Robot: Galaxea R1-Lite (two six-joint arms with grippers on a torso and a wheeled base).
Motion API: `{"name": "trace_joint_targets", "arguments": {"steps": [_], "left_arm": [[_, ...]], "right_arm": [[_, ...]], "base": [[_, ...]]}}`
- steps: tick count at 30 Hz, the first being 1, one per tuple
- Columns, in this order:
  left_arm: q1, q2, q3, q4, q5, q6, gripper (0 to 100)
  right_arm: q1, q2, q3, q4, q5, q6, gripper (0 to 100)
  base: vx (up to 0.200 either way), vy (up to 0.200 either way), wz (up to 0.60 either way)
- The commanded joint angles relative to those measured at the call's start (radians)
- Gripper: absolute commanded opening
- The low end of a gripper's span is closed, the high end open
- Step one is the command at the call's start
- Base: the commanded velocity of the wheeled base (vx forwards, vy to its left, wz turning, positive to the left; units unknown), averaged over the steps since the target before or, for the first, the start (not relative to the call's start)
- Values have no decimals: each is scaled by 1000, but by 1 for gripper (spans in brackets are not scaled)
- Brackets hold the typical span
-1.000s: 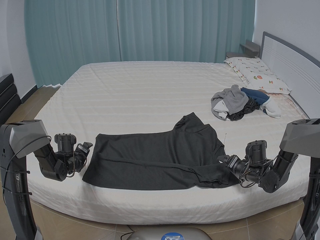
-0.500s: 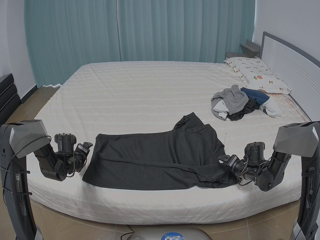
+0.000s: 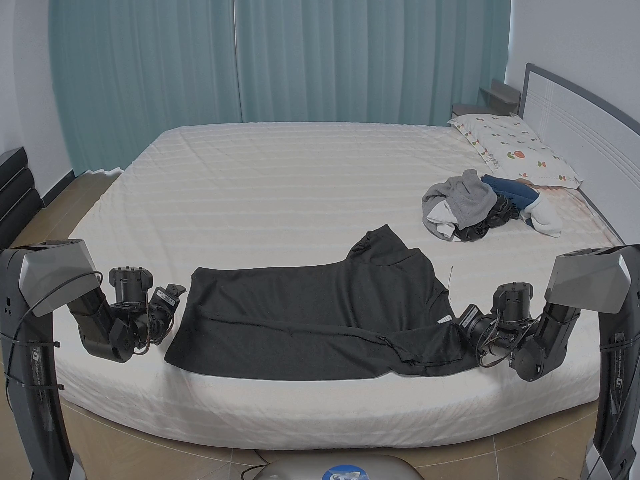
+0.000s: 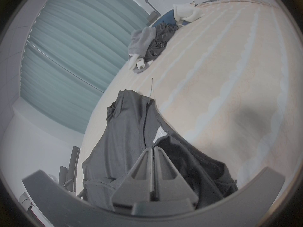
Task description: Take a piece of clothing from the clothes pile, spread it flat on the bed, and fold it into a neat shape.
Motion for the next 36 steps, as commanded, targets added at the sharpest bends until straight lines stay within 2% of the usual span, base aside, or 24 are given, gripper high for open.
{"name": "trace_joint_targets", "arguments": {"steps": [1,10,11,16,20,23,26,28,30,32,36], "left_arm": [[0,0,0,0,1,-1,100],[1,-1,0,0,1,-1,100],[1,-4,2,0,1,-1,100],[0,-32,43,1,-15,6,100],[-11,-53,87,0,-62,63,100],[-11,-55,112,-2,-107,137,100],[-11,-56,109,-2,-131,175,100],[-10,-50,109,-2,-164,249,100],[-7,-50,110,-3,-171,293,100],[-5,-52,123,-8,-176,378,100],[-10,-59,150,-66,-199,408,100]], "right_arm": [[-6,7,5,-13,1,-1,0],[-14,14,1,-16,5,-4,0],[-17,15,-1,-16,5,-5,100],[-21,9,10,-39,20,4,100],[-31,0,48,-98,28,4,100],[-41,-9,80,-158,37,4,100],[-51,-16,84,-159,55,4,100],[-58,-20,85,-159,70,4,100],[-61,-22,87,-158,70,4,100],[-63,-22,91,-158,74,4,100],[-69,-22,91,-158,87,4,100]], "base": [[0,0,0],[0,0,0],[0,0,0],[0,0,0],[0,0,0],[0,0,0],[0,0,0],[0,0,0],[0,0,0],[0,0,0],[0,0,0]]}}
